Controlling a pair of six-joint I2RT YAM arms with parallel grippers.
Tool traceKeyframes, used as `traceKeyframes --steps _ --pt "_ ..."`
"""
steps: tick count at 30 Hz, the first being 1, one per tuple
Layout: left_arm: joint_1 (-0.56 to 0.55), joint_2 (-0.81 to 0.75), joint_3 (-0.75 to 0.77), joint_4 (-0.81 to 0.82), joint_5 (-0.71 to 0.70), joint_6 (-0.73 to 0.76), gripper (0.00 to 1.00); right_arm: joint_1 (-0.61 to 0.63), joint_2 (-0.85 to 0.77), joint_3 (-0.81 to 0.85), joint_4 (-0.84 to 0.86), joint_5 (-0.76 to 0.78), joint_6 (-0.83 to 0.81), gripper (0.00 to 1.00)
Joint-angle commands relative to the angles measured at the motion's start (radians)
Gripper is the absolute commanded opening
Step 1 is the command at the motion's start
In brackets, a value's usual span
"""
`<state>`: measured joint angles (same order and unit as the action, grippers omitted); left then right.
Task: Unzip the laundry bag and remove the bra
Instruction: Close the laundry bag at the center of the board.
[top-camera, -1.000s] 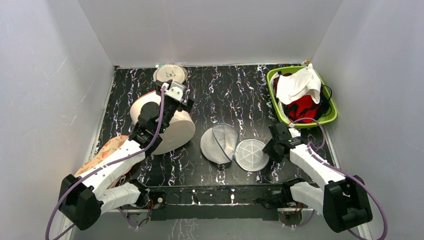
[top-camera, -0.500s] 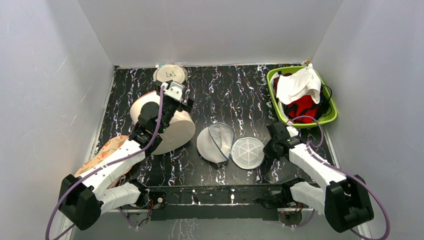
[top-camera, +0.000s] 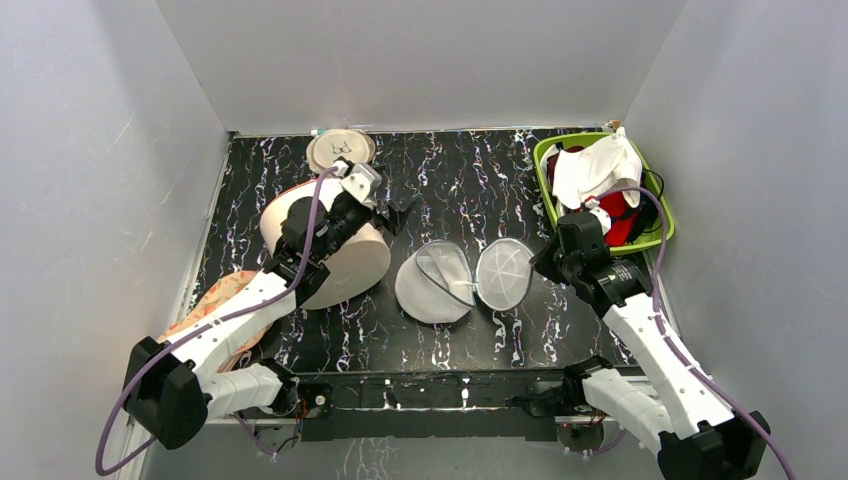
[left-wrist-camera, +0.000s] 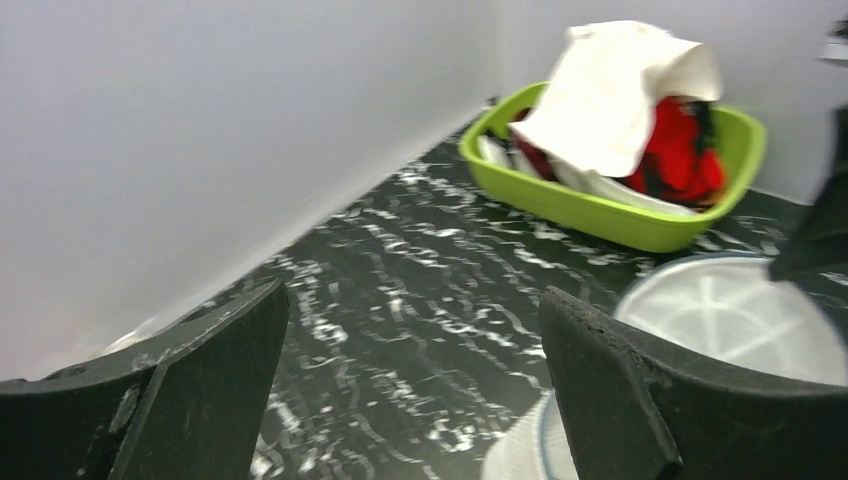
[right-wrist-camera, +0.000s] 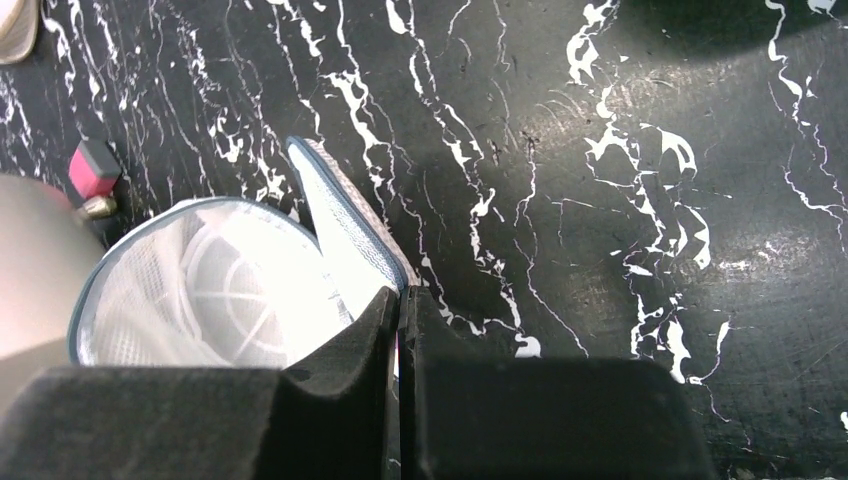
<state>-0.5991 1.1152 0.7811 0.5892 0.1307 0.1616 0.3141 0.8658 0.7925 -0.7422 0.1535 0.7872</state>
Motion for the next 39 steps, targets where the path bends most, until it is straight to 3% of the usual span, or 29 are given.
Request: traceKeyframes --steps 1,4,10,14,20,22,33,36,39 --pt "-0.025 0.029 0.052 0.085 0.261 -0.158 0.94 0.003 -0.011 0.086 -0.045 -0.047 -0.064 0.00" --pt "-0.116 0.055 0.071 0.041 0.232 -0.116 0.98 0.003 -0.027 0.099 -0.050 -0.070 -0.051 0.00" --pt "-0.421 0.111 0.095 -0.092 -0.042 0.036 0.99 0.003 -0.059 0.093 -0.023 -0.116 -0.009 0.00" --pt "-0.558 0.188 0.140 -0.171 -0.220 -0.114 0.99 0.003 -0.106 0.071 0.018 -0.149 0.010 0.00" --pt "-0.789 0.388 0.299 -0.341 -0.747 -0.326 0.98 0.003 -0.162 0.055 -0.004 -0.140 0.017 0.00" --pt "-0.844 0.456 0.333 -0.332 -0.844 -0.338 0.98 0.003 -0.174 0.049 -0.023 -0.131 0.042 0.00" --pt "-0.886 0.763 0.562 -0.370 -1.140 -0.253 0.86 0.003 -0.229 0.032 -0.011 -0.136 0.097 0.00" --pt "-0.886 0.792 0.597 -0.415 -1.227 -0.261 0.70 0.003 -0.249 0.034 -0.009 -0.132 0.108 0.00" --pt "-0.886 0.770 0.579 -0.434 -1.210 -0.284 0.57 0.003 -0.270 0.032 -0.001 -0.132 0.107 0.00"
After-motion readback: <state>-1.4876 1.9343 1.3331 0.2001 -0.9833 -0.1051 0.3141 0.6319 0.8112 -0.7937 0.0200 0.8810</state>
